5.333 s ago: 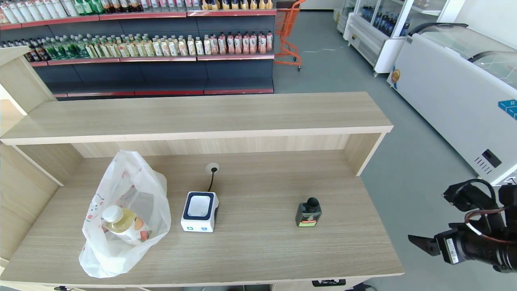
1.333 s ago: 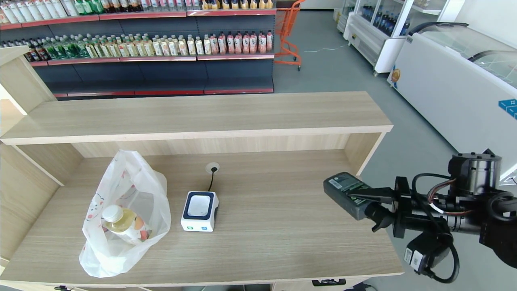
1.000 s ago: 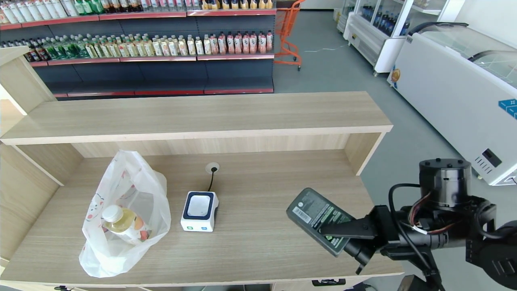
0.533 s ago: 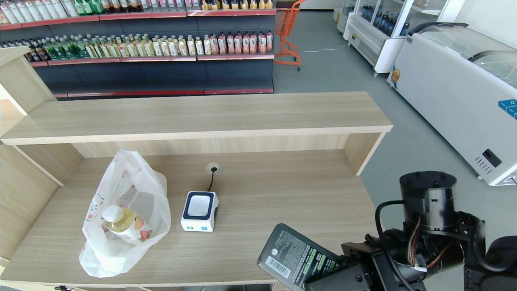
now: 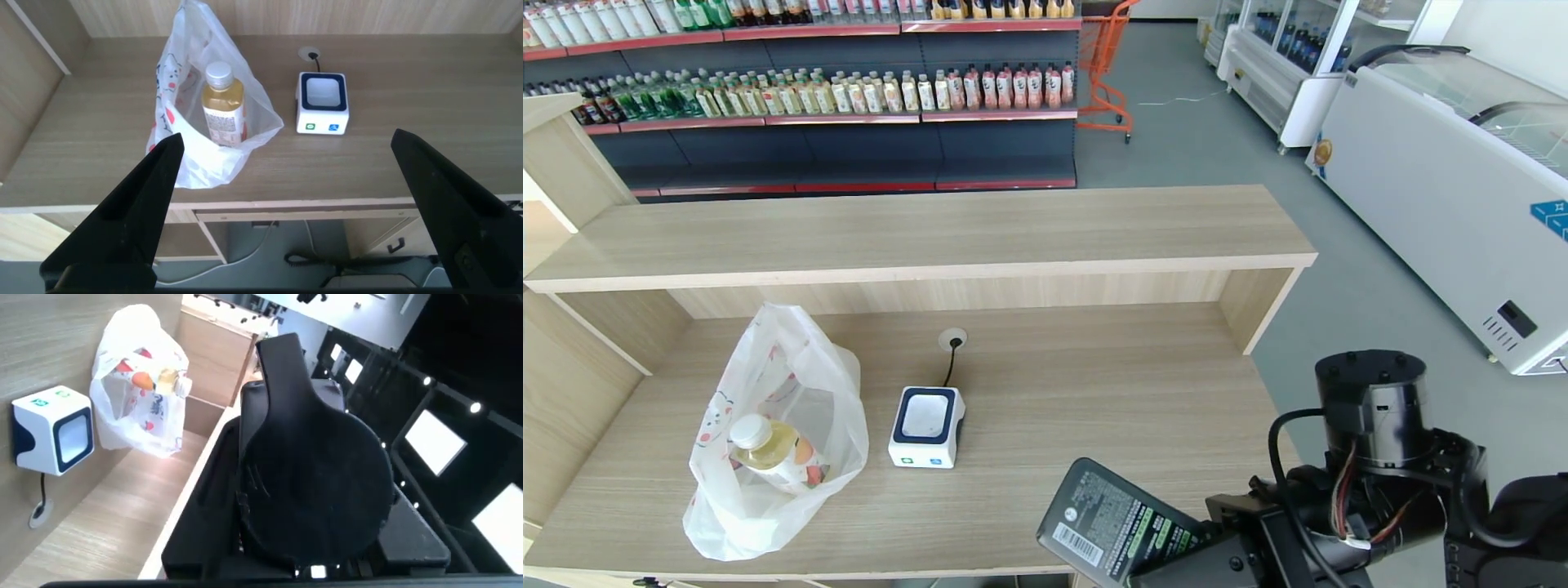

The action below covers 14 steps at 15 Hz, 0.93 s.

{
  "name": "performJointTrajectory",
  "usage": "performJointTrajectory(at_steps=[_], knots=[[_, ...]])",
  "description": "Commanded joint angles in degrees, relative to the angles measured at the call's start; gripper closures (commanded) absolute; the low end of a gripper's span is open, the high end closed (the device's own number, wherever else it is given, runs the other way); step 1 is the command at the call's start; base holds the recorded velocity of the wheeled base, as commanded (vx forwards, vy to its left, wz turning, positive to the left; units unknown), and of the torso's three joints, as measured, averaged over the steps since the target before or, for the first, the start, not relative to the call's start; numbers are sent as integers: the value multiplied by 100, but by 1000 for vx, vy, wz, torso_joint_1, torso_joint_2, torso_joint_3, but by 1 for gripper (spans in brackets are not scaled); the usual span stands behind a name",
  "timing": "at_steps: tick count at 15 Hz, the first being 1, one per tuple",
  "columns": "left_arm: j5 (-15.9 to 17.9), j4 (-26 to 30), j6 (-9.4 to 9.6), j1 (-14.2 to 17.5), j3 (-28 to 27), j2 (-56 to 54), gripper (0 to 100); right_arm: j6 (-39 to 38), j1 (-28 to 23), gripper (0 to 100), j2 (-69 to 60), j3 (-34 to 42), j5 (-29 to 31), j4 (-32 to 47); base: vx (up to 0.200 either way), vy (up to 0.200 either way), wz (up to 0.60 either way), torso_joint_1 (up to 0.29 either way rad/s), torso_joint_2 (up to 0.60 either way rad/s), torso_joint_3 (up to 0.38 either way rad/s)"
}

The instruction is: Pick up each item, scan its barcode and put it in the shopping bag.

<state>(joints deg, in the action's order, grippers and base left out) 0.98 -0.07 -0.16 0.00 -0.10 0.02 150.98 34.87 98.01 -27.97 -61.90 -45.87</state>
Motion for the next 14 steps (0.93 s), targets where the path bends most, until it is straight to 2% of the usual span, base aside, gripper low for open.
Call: performJointTrajectory(at_steps=[1,11,13,14], knots=[[-1,-1,-2,0,1,-2,0,-69,-6,100,192,10,-6,26,0,0,0,0,0,0],[-1,-1,-2,0,1,-2,0,-209,-6,100,130,19,3,35,0,0,0,0,0,0],[-1,-1,-2,0,1,-2,0,-1396,-24,100,-133,-86,47,61,0,0,0,0,0,0],[-1,-1,-2,0,1,-2,0,-2908,-41,100,-467,-253,442,43,0,0,0,0,0,0]])
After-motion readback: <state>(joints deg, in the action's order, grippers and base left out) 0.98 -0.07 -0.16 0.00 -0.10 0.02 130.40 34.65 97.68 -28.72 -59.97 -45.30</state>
